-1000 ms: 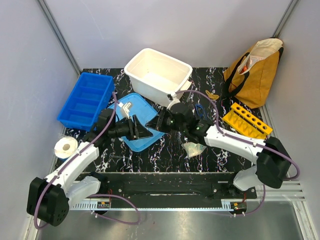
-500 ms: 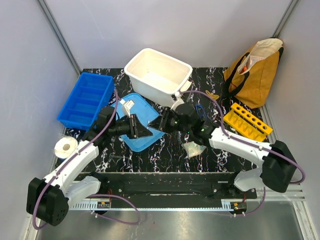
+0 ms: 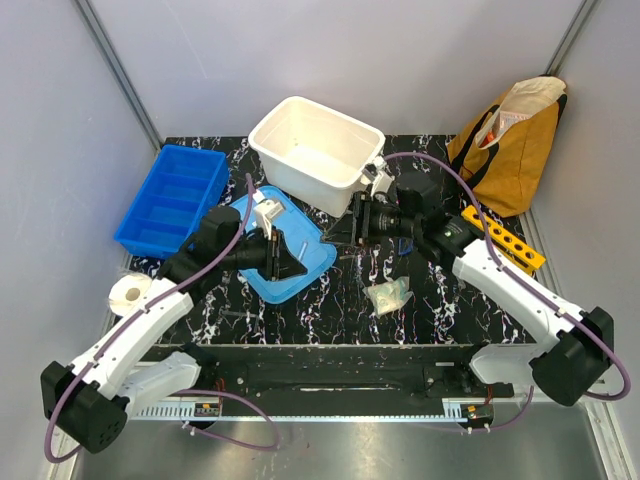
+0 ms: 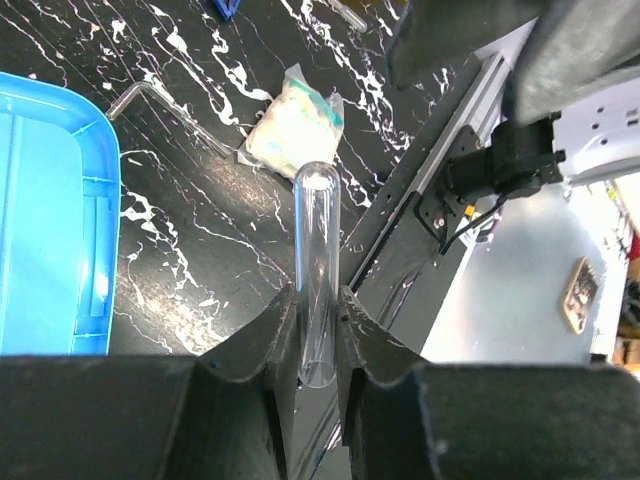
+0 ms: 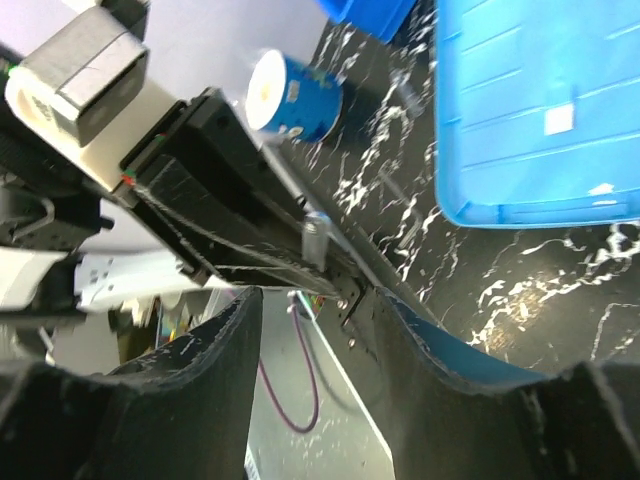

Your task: Organize the chemistry lab equipment

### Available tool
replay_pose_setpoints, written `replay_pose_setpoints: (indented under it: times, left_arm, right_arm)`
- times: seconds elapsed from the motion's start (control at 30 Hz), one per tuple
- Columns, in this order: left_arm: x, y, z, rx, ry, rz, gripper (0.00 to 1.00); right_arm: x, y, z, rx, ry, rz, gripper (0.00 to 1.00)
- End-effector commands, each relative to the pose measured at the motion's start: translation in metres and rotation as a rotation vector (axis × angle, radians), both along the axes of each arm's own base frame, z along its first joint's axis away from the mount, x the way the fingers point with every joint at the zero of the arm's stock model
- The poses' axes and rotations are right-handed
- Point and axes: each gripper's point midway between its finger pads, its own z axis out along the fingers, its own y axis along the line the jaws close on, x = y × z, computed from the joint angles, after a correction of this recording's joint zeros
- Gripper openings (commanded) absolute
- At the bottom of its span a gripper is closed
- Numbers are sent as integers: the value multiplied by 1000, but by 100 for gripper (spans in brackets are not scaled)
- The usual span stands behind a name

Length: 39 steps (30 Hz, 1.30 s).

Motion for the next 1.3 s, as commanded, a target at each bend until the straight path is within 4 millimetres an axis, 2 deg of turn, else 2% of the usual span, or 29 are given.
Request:
replay_pose_setpoints:
  times: [0.0, 0.33, 0.63, 0.87, 1.03, 1.27]
  left_arm:
    - [1, 2, 17, 61, -168, -21, 17]
    - [-11, -5, 12, 87, -210, -80, 17]
    - [-15, -8, 7, 96, -207, -109, 17]
    - [-16, -8, 3, 102, -205, -119, 16]
    - [-15, -8, 1, 107, -202, -118, 15]
    - [-15, -8, -1, 110, -191, -111, 15]
  right_arm:
    - [-35, 9, 19, 40, 4, 248, 54]
    - [-33, 22, 5, 37, 100, 334, 52]
    - [-25, 32, -5, 24, 137, 341, 51]
    - [-24, 44, -14, 9, 169, 359, 47]
    - [-30, 54, -19, 0, 179, 389, 43]
    - [-31, 53, -19, -8, 171, 368, 27]
